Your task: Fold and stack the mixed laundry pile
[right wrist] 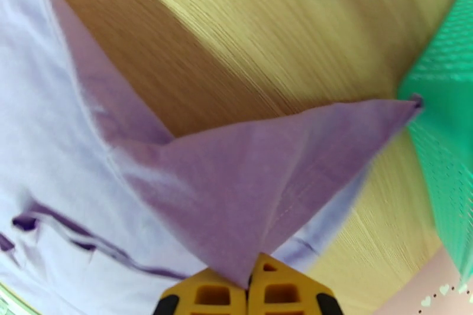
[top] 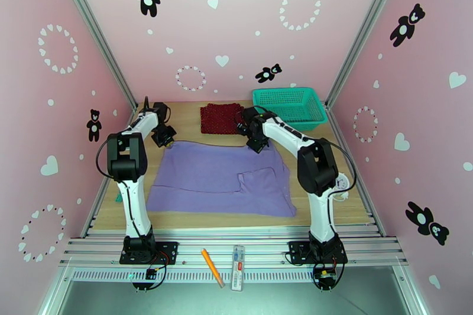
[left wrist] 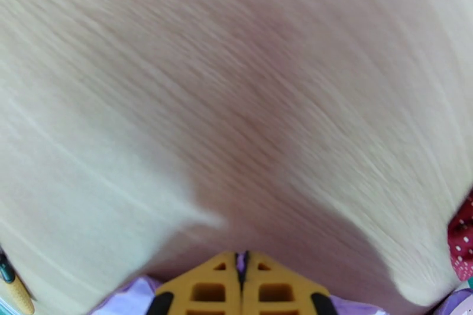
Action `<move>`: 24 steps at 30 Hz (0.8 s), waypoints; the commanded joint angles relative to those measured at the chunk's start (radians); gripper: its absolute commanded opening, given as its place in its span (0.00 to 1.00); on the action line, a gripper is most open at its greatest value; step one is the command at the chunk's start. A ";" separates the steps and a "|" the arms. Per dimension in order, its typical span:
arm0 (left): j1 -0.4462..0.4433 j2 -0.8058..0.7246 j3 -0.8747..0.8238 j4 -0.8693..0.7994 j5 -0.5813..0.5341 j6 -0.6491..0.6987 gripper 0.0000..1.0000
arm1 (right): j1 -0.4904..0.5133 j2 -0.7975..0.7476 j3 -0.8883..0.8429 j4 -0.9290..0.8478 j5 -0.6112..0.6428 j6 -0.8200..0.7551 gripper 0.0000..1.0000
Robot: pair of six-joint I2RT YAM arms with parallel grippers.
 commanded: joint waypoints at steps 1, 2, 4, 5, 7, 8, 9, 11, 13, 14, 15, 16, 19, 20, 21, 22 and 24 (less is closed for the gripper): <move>0.003 -0.081 -0.026 -0.017 -0.008 0.023 0.00 | 0.022 -0.090 -0.040 -0.055 0.027 0.030 0.00; 0.002 -0.091 -0.035 -0.015 -0.007 0.026 0.00 | 0.028 -0.102 -0.052 -0.059 0.027 0.038 0.00; 0.001 -0.112 -0.055 -0.013 -0.006 0.031 0.00 | 0.040 -0.129 -0.077 -0.064 0.028 0.051 0.00; 0.001 -0.123 -0.070 -0.010 -0.006 0.034 0.00 | 0.048 -0.142 -0.091 -0.066 0.030 0.058 0.00; -0.002 -0.143 -0.099 -0.004 -0.009 0.040 0.00 | 0.062 -0.165 -0.116 -0.071 0.035 0.071 0.00; -0.003 -0.153 -0.117 0.002 -0.011 0.041 0.00 | 0.071 -0.175 -0.130 -0.074 0.039 0.079 0.00; -0.005 -0.165 -0.134 0.004 -0.014 0.043 0.00 | 0.078 -0.184 -0.140 -0.077 0.043 0.087 0.00; -0.009 -0.189 -0.175 0.016 -0.019 0.043 0.00 | 0.097 -0.203 -0.166 -0.084 0.046 0.104 0.00; -0.012 -0.211 -0.214 0.028 -0.024 0.043 0.00 | 0.117 -0.221 -0.192 -0.090 0.049 0.119 0.00; -0.014 -0.223 -0.234 0.033 -0.029 0.043 0.00 | 0.128 -0.228 -0.206 -0.093 0.053 0.128 0.00; -0.016 -0.237 -0.251 0.037 -0.034 0.042 0.00 | 0.136 -0.236 -0.216 -0.097 0.058 0.135 0.00; -0.017 -0.249 -0.271 0.042 -0.038 0.041 0.00 | 0.147 -0.243 -0.228 -0.100 0.061 0.143 0.00; -0.026 -0.290 -0.329 0.053 -0.057 0.040 0.00 | 0.177 -0.260 -0.261 -0.108 0.066 0.168 0.00; -0.029 -0.302 -0.347 0.057 -0.064 0.038 0.00 | 0.184 -0.265 -0.274 -0.108 0.069 0.176 0.00; -0.032 -0.317 -0.367 0.061 -0.073 0.037 0.00 | 0.193 -0.270 -0.285 -0.108 0.072 0.184 0.00; -0.034 -0.331 -0.390 0.065 -0.083 0.037 0.00 | 0.201 -0.273 -0.295 -0.108 0.078 0.194 0.00; -0.037 -0.351 -0.425 0.070 -0.101 0.037 0.00 | 0.213 -0.279 -0.316 -0.108 0.089 0.208 0.00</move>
